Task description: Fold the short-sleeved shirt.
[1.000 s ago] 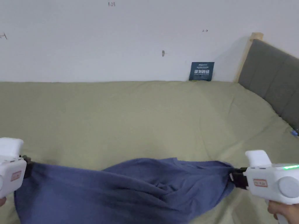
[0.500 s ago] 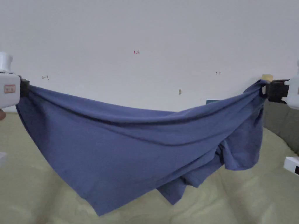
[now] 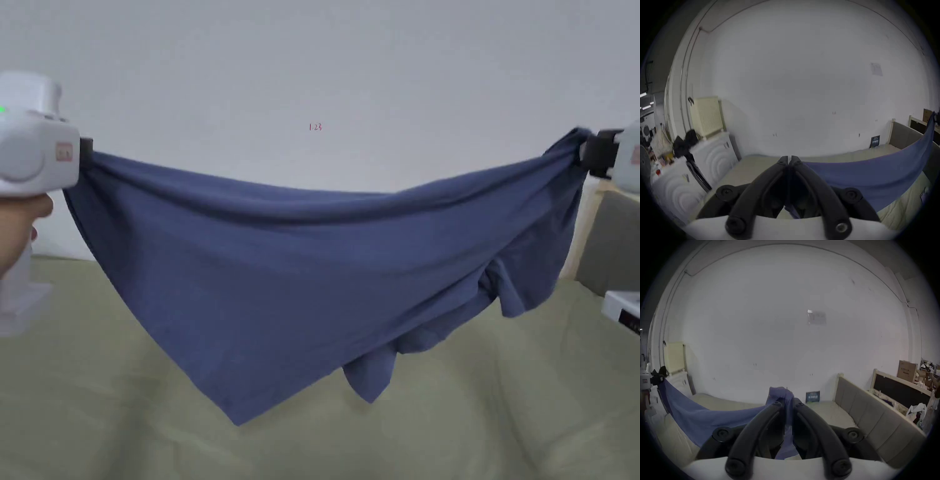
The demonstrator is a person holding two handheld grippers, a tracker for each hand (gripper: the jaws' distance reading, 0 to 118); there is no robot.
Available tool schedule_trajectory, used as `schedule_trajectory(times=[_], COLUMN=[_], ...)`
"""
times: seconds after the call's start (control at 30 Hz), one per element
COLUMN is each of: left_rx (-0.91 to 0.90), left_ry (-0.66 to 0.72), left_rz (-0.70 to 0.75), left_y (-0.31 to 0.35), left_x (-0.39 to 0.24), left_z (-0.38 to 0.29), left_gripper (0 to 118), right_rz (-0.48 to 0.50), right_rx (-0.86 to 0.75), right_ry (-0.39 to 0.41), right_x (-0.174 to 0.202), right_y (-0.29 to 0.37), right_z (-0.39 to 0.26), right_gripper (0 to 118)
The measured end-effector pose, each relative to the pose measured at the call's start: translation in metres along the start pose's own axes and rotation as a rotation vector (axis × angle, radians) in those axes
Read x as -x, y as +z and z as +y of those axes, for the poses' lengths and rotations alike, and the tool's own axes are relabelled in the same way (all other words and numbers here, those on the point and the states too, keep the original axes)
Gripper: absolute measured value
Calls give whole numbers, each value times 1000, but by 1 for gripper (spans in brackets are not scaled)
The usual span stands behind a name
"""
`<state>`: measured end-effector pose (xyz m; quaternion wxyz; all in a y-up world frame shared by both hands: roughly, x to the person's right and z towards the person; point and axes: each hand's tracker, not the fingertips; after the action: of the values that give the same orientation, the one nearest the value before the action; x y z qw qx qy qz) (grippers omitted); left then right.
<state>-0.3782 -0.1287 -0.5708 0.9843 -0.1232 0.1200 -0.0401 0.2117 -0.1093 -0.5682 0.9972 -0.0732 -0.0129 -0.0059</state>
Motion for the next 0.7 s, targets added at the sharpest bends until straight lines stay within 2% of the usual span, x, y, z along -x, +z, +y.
schedule_trajectory(times=[0.17, 0.3, 0.37, 0.5, 0.7], left_rx=[137, 196, 212, 250, 498], left_ry=[21, 59, 73, 56, -35], left_rz=[0, 0, -37, -118, -191], left_y=[-50, -61, -46, 14, 100], left_x=[-22, -26, -21, -5, 13], left_z=[-101, -156, -167, -189, -293], left_gripper=[0, 0, 0, 0, 0], right_rz=[-68, -84, -48, 16, 57], right_rx=[180, 264, 265, 295, 499], right_ry=[46, 43, 28, 62, 77], right_x=[8, 3, -6, -27, -43], right_y=[-62, -69, -48, 12, 121], right_z=[-111, -175, -193, -230, -333], right_gripper=[10, 10, 10, 10, 10])
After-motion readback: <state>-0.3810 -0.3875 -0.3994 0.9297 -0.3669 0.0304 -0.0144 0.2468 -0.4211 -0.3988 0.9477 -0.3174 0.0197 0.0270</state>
